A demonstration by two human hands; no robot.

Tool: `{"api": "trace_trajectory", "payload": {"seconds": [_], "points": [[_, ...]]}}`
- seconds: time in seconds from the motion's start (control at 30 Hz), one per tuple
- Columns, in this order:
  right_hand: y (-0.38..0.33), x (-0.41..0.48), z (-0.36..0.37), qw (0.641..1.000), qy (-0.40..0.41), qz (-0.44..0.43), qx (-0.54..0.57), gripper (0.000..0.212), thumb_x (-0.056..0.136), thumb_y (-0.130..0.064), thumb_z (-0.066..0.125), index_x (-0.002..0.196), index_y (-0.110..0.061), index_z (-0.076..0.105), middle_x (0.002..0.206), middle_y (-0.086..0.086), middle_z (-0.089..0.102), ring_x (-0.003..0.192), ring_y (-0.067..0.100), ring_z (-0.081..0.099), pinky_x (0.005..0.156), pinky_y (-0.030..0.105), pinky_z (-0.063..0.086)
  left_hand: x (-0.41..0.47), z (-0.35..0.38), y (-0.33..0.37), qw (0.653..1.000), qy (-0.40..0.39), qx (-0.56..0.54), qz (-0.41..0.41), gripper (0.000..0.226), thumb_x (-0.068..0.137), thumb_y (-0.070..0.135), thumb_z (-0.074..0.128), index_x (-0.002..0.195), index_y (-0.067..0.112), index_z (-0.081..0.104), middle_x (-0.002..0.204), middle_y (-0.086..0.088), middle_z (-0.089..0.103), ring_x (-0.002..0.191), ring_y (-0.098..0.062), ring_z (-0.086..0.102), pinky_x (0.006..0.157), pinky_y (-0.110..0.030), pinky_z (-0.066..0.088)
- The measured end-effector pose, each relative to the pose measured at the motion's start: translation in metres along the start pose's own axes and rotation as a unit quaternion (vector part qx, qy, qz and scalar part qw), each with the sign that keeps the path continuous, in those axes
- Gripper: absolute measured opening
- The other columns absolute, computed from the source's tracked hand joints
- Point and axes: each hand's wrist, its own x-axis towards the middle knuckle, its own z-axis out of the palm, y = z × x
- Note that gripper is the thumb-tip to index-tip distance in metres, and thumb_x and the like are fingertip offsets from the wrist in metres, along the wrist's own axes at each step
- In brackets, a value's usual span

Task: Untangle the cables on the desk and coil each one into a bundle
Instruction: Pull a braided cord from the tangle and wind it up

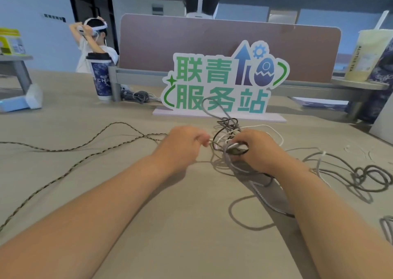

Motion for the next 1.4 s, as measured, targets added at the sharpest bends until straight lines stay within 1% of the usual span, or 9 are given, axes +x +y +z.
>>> {"api": "trace_trajectory", "payload": {"seconds": [0.23, 0.4, 0.5, 0.57, 0.63, 0.77, 1.0, 1.17, 1.4], "points": [[0.004, 0.005, -0.005, 0.996, 0.031, 0.079, 0.015, 0.026, 0.083, -0.002, 0.057, 0.08, -0.027, 0.066, 0.094, 0.002, 0.064, 0.083, 0.022, 0.051, 0.073, 0.028, 0.041, 0.008, -0.017, -0.01, 0.978, 0.168, -0.031, -0.118, 0.03, 0.096, 0.01, 0.038, 0.071, 0.008, 0.055, 0.062, 0.0, 0.049, 0.059, -0.016, 0.045, 0.054, -0.019, 0.035], [0.015, -0.004, -0.014, 0.987, 0.033, 0.154, 0.014, 0.037, 0.081, -0.001, 0.058, 0.11, -0.021, 0.066, 0.104, 0.002, 0.066, 0.092, 0.022, 0.051, 0.083, 0.029, 0.042, 0.006, -0.043, -0.038, 0.965, 0.198, -0.029, -0.172, 0.036, 0.101, 0.028, 0.034, 0.079, 0.014, 0.058, 0.06, 0.002, 0.047, 0.059, -0.007, 0.042, 0.052, -0.014, 0.029], [0.0, -0.003, -0.017, 0.998, 0.05, 0.026, 0.003, 0.056, 0.07, 0.001, 0.058, 0.118, -0.028, 0.062, 0.124, -0.003, 0.059, 0.119, 0.019, 0.045, 0.106, 0.036, 0.031, 0.006, -0.036, -0.037, 0.969, 0.15, -0.045, -0.19, 0.036, 0.101, 0.031, 0.034, 0.082, 0.015, 0.061, 0.067, 0.003, 0.052, 0.065, -0.012, 0.047, 0.055, -0.023, 0.032], [-0.022, -0.006, -0.016, 0.993, 0.031, -0.018, 0.111, 0.046, 0.075, 0.002, 0.056, 0.107, -0.029, 0.066, 0.111, -0.011, 0.06, 0.107, 0.007, 0.048, 0.096, 0.026, 0.034, 0.007, -0.029, -0.024, 0.969, 0.116, -0.096, -0.196, 0.034, 0.101, 0.03, 0.035, 0.08, 0.019, 0.06, 0.077, 0.001, 0.059, 0.073, -0.016, 0.054, 0.06, -0.028, 0.041], [-0.046, -0.008, -0.011, 0.975, -0.003, 0.001, 0.222, 0.018, 0.086, -0.013, 0.056, 0.09, -0.023, 0.07, 0.091, -0.007, 0.067, 0.083, 0.007, 0.057, 0.077, 0.025, 0.044, 0.003, -0.025, -0.005, 0.965, 0.09, -0.165, -0.181, 0.031, 0.1, 0.029, 0.039, 0.08, 0.02, 0.062, 0.078, 0.003, 0.062, 0.073, -0.013, 0.057, 0.062, -0.027, 0.045], [-0.06, -0.007, -0.001, 0.925, 0.025, 0.102, 0.364, 0.038, 0.095, -0.035, 0.048, 0.067, -0.017, 0.067, 0.059, -0.006, 0.062, 0.057, 0.009, 0.051, 0.063, 0.029, 0.041, -0.007, -0.017, 0.028, 0.994, 0.025, -0.104, -0.028, 0.02, 0.093, 0.024, 0.055, 0.082, 0.019, 0.071, 0.073, 0.005, 0.068, 0.071, -0.01, 0.061, 0.068, -0.022, 0.045], [-0.047, -0.002, -0.013, 0.791, 0.137, 0.204, 0.56, 0.02, 0.098, -0.018, 0.045, 0.09, -0.011, 0.062, 0.067, 0.002, 0.052, 0.052, 0.013, 0.051, 0.062, 0.03, 0.053, -0.009, -0.008, 0.03, 0.996, 0.051, -0.055, 0.045, 0.018, 0.092, 0.022, 0.057, 0.094, 0.015, 0.073, 0.085, 0.001, 0.072, 0.077, -0.015, 0.061, 0.076, -0.026, 0.044], [-0.044, -0.013, -0.028, 0.943, 0.051, 0.081, 0.32, 0.013, 0.086, -0.022, 0.062, 0.085, -0.018, 0.075, 0.046, -0.012, 0.05, 0.039, 0.004, 0.037, 0.049, 0.021, 0.029, -0.003, -0.017, 0.023, 0.987, 0.124, -0.104, -0.013, 0.026, 0.093, 0.024, 0.054, 0.119, 0.023, 0.058, 0.099, 0.009, 0.059, 0.088, -0.004, 0.055, 0.078, -0.013, 0.042], [-0.042, -0.011, -0.02, 0.923, -0.006, 0.048, 0.383, 0.017, 0.085, -0.016, 0.063, 0.072, -0.006, 0.071, 0.041, -0.008, 0.035, 0.04, 0.009, 0.026, 0.04, 0.021, 0.021, -0.004, -0.023, 0.017, 0.996, -0.021, -0.028, 0.086, 0.026, 0.093, 0.027, 0.055, 0.114, 0.021, 0.068, 0.086, 0.013, 0.058, 0.077, 0.001, 0.045, 0.074, -0.011, 0.037]]}}
